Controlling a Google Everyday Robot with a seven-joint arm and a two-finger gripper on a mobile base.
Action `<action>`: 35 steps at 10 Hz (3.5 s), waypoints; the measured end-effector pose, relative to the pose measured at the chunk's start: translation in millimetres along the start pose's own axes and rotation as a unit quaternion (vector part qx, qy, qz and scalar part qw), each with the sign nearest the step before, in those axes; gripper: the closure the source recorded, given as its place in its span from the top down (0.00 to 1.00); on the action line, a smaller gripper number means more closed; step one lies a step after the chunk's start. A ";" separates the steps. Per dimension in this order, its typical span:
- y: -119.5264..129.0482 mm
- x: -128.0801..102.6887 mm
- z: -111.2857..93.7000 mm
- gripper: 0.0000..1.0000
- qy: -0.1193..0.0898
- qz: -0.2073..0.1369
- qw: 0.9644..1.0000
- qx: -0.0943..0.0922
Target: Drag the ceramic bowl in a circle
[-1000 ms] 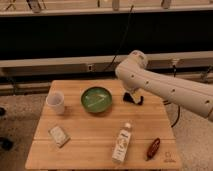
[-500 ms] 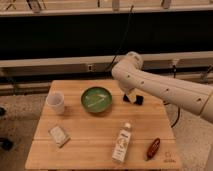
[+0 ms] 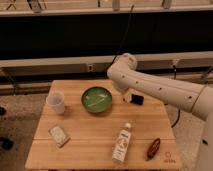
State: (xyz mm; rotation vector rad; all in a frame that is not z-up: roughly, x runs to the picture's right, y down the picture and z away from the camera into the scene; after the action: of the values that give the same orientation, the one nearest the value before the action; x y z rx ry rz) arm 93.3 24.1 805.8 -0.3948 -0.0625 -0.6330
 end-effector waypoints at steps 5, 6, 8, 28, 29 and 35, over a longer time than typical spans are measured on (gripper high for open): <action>-10.7 -17.3 15.4 0.80 -0.012 -0.043 0.999 -0.003; -11.1 -20.9 20.4 0.80 -0.016 -0.050 0.999 -0.005; -12.4 -25.1 27.1 0.80 -0.020 -0.065 0.998 -0.009; -9.4 -51.0 79.3 0.80 -0.068 -0.126 0.988 -0.058; -9.7 -51.4 79.6 0.80 -0.069 -0.126 0.988 -0.058; -13.4 -55.5 86.8 0.80 -0.082 -0.124 0.987 -0.055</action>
State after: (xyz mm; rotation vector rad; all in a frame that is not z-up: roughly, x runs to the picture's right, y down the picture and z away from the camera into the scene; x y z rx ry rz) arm 46.0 78.4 880.8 -0.5518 -0.2378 -0.8519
